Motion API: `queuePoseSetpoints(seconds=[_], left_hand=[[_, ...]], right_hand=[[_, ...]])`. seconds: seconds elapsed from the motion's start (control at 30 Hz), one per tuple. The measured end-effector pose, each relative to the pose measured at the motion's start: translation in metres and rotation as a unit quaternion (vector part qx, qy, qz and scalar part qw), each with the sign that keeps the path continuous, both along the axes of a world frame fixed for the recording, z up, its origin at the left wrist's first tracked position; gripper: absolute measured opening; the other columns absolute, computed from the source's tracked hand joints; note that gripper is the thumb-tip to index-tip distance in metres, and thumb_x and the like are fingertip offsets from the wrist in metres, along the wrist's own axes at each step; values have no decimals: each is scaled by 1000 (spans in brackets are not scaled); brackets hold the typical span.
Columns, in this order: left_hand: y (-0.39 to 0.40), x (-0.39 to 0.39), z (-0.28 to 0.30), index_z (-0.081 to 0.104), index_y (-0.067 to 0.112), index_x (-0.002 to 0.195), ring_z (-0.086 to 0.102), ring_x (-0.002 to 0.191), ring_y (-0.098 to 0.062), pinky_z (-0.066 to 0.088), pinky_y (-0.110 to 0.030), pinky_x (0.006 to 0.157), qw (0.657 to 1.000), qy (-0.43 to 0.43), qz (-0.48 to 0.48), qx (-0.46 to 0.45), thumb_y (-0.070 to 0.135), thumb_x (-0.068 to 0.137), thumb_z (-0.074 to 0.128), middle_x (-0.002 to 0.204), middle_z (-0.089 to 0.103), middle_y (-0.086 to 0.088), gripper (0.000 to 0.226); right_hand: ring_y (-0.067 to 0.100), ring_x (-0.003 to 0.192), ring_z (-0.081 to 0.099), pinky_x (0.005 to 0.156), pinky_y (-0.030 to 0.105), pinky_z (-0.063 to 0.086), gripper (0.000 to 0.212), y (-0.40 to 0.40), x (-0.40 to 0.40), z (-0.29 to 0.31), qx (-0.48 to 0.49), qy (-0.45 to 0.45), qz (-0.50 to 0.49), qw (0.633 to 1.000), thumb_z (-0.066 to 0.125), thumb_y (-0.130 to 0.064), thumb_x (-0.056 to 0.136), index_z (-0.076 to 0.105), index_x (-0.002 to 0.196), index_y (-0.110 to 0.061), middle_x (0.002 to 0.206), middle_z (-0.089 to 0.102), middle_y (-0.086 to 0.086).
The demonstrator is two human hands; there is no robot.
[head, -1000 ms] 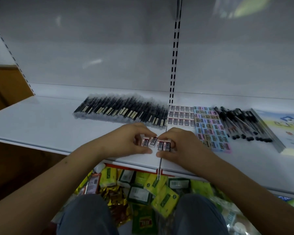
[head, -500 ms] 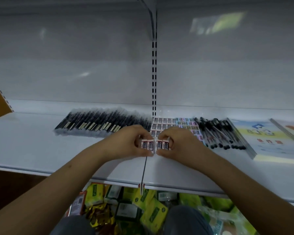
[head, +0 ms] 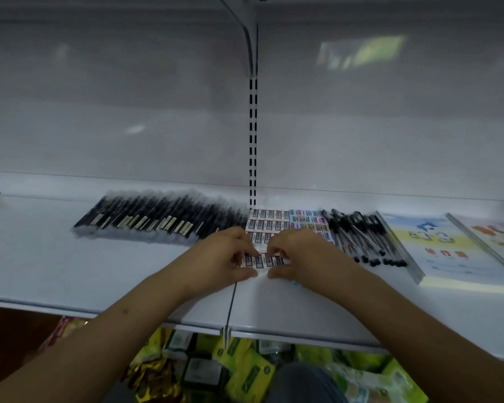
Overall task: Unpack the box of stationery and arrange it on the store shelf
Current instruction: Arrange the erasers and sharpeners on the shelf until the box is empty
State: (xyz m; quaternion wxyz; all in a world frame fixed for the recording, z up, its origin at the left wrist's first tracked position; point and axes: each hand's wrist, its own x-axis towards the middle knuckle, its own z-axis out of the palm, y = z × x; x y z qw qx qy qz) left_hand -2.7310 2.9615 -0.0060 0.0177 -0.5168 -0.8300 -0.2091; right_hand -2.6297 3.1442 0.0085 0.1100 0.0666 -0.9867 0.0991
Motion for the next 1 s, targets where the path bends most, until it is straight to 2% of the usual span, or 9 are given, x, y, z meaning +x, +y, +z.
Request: queuePoseSetpoints(seconds=[0.17,0.3,0.4,0.57,0.8,0.9,1.0], left_hand=[[-5,-3,-3,70,23,119,56,89,-2,51,-24,83,999,1,11,30,37,87,72,110,57,14,35],[-6,-4,-7,71,23,116,57,88,-1,50,-19,80,999,8,14,49,37,88,72,109,58,13,31],[-5,-1,-9,72,23,114,57,87,-2,51,-21,79,998,11,18,67,37,87,72,107,58,12,30],[-4,8,-13,72,20,113,58,90,-3,46,-14,81,997,22,2,74,30,89,71,108,60,12,26],[-1,2,-11,72,21,113,57,97,-2,48,-18,88,997,26,6,75,26,91,69,111,60,11,23],[-2,-1,-15,72,20,112,52,97,1,39,-6,85,995,30,32,85,26,91,69,110,57,12,23],[-1,-1,-17,71,18,112,48,94,3,32,2,81,994,27,43,94,24,90,70,107,56,10,23]], right_hand=[[16,93,60,86,31,49,31,-7,-5,-5,-5,26,8,1000,73,-34,85,71,105,-12,102,68,2],[13,93,57,86,28,47,23,-8,-9,-10,-21,51,-6,998,73,-34,85,71,99,-15,98,65,-1],[12,90,55,82,28,47,18,-7,-12,-14,-34,61,-23,997,72,-33,85,70,94,-18,94,62,-3],[8,80,48,76,26,46,17,-3,-8,-11,-5,35,-30,999,69,-34,86,65,92,-19,88,56,-7],[5,81,48,77,18,41,24,3,-7,-7,-19,14,-5,1000,73,-32,84,68,103,-18,95,55,-8],[6,85,49,81,20,43,26,2,-11,-10,-39,24,5,999,74,-28,84,69,106,-15,101,61,-3],[9,86,51,81,26,46,23,3,-15,-15,-52,40,-3,998,75,-27,82,69,102,-16,96,59,-5]])
